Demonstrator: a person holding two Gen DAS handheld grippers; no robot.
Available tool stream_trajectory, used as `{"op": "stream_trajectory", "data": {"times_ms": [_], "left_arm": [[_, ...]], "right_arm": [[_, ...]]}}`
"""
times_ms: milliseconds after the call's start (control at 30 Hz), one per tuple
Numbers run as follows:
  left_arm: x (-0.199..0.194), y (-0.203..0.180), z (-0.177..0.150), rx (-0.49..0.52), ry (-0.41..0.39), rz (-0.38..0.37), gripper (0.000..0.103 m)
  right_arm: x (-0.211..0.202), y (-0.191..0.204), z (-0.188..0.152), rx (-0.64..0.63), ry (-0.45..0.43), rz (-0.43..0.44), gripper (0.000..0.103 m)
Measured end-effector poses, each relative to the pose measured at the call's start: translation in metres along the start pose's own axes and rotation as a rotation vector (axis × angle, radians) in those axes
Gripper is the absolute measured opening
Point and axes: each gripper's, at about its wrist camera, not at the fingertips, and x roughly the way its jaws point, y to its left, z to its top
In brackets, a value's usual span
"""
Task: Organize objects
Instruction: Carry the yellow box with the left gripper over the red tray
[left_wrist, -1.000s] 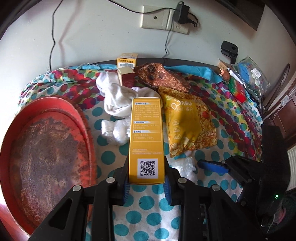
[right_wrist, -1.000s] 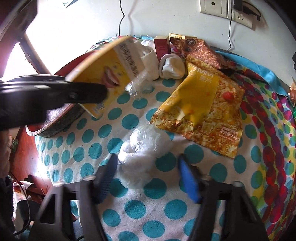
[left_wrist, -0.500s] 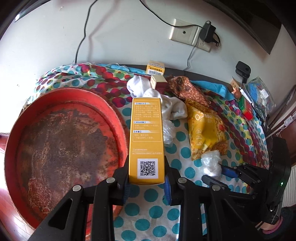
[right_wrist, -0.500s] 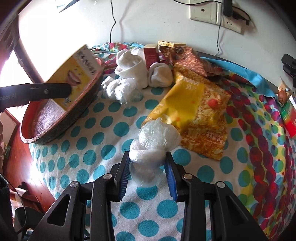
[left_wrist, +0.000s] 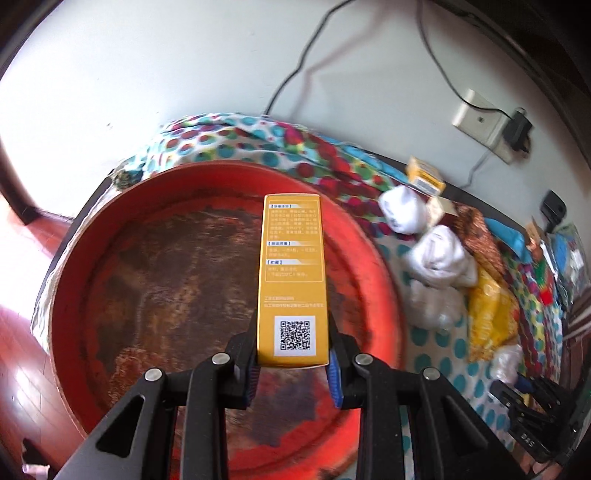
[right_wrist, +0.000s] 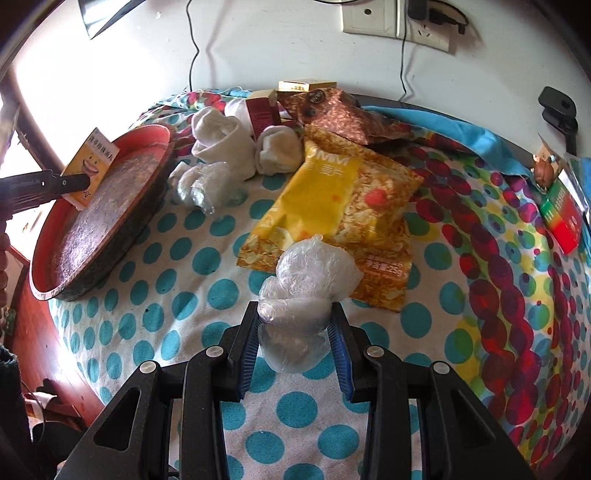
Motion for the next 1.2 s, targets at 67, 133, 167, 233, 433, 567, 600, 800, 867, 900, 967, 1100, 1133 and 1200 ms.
{"op": "stream_trajectory", "data": {"times_ms": [67,133,167,233,433,567,600,800,867,900,967,1100,1133,1200], "left_arm": [[0.006,0.013,0.006,-0.03,-0.004,0.024,0.029],[0.011,0.02,0.01,-0.042,0.0,0.051,0.029],[0.013,0.024,0.014,-0.043,-0.009,0.071,0.029],[0.02,0.031,0.021,-0.045,-0.007,0.071,0.029],[0.047,0.037,0.033,0.011,0.044,0.074,0.029],[0.06,0.037,0.035,0.053,0.077,0.057,0.029],[0.062,0.036,0.034,0.073,0.083,0.069,0.029],[0.067,0.029,0.033,0.123,0.078,0.076,0.03],[0.067,0.029,0.033,0.13,0.074,0.074,0.03],[0.067,0.029,0.032,0.138,0.071,0.073,0.031],[0.067,0.029,0.033,0.141,0.07,0.073,0.031],[0.064,0.029,0.033,0.14,0.07,0.067,0.033],[0.064,0.029,0.033,0.139,0.07,0.065,0.035],[0.062,0.027,0.033,0.145,0.073,0.063,0.038]], "right_arm": [[0.001,-0.002,-0.001,0.008,0.004,-0.006,0.033],[0.001,-0.005,-0.002,0.021,0.006,-0.012,0.033],[0.002,-0.006,-0.002,0.026,0.01,-0.012,0.033],[0.003,-0.009,-0.003,0.038,0.015,-0.017,0.033],[0.003,-0.015,-0.002,0.057,0.02,-0.028,0.033],[-0.001,-0.014,0.001,0.053,0.015,-0.044,0.033],[-0.002,-0.014,0.001,0.052,0.013,-0.047,0.033],[-0.003,-0.011,0.004,0.051,0.015,-0.057,0.033],[-0.004,-0.007,0.004,0.042,0.015,-0.062,0.033],[-0.005,-0.004,0.004,0.037,0.014,-0.065,0.034],[-0.006,-0.001,0.005,0.032,0.013,-0.066,0.034],[-0.008,0.006,0.006,0.021,0.008,-0.07,0.034],[-0.009,0.007,0.007,0.018,0.004,-0.073,0.034],[-0.011,0.011,0.008,0.007,0.0,-0.075,0.034]]}}
